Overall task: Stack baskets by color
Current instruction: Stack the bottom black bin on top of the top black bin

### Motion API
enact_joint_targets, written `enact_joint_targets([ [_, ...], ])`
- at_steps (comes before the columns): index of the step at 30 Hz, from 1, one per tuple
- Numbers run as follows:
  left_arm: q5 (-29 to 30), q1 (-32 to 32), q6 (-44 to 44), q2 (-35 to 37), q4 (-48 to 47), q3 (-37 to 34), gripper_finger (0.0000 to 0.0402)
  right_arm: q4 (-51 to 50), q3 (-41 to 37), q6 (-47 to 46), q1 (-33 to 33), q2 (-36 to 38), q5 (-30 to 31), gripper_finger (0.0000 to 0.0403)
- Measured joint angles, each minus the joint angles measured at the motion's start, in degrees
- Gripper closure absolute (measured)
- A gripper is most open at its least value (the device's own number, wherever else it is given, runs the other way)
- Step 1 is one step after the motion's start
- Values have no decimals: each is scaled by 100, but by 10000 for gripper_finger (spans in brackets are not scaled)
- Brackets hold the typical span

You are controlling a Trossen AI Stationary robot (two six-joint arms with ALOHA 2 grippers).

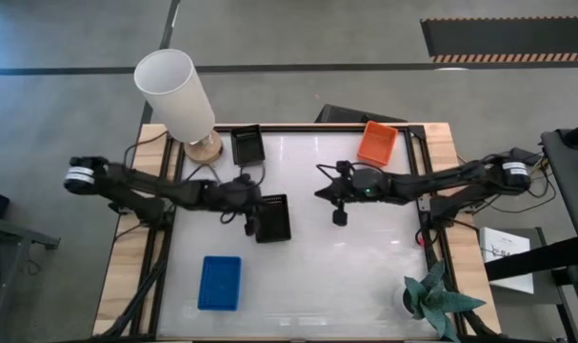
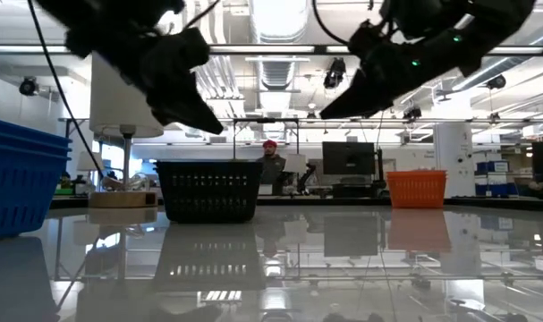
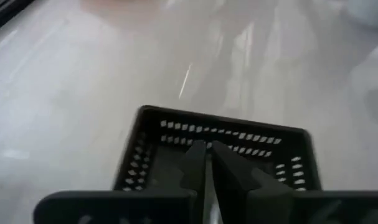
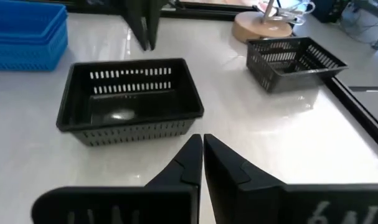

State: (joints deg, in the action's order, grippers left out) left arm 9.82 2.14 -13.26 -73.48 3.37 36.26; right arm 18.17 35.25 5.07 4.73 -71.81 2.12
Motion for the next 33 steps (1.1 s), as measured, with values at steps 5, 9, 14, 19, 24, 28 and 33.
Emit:
enact_joint_targets([
  [5, -69, -283, 209, -245, -1633, 1060, 367, 154, -413, 1, -11, 340, 94, 394],
  [9, -165, -508, 404, -764, -2631, 1797, 320, 192, -619, 6, -22, 421, 102, 394],
  [14, -231, -783, 902, -1576, -3264, 2586, 263, 357, -737, 110, -22, 426, 100, 394],
  [19, -322, -968, 1319, -2176, -3586, 3122, 245, 352, -737, 155, -35, 426, 96, 394],
  [24, -697, -1092, 1430, -2489, -3855, 3336, 266, 317, -739, 188, -50, 426, 89, 394],
  [28, -712, -1150, 1593, -2637, -3892, 3327, 301, 317, -741, 249, -48, 426, 89, 394],
  [33, -709, -1157, 2173, -2769, -4068, 3316, 358, 316, -741, 301, -50, 426, 88, 394],
])
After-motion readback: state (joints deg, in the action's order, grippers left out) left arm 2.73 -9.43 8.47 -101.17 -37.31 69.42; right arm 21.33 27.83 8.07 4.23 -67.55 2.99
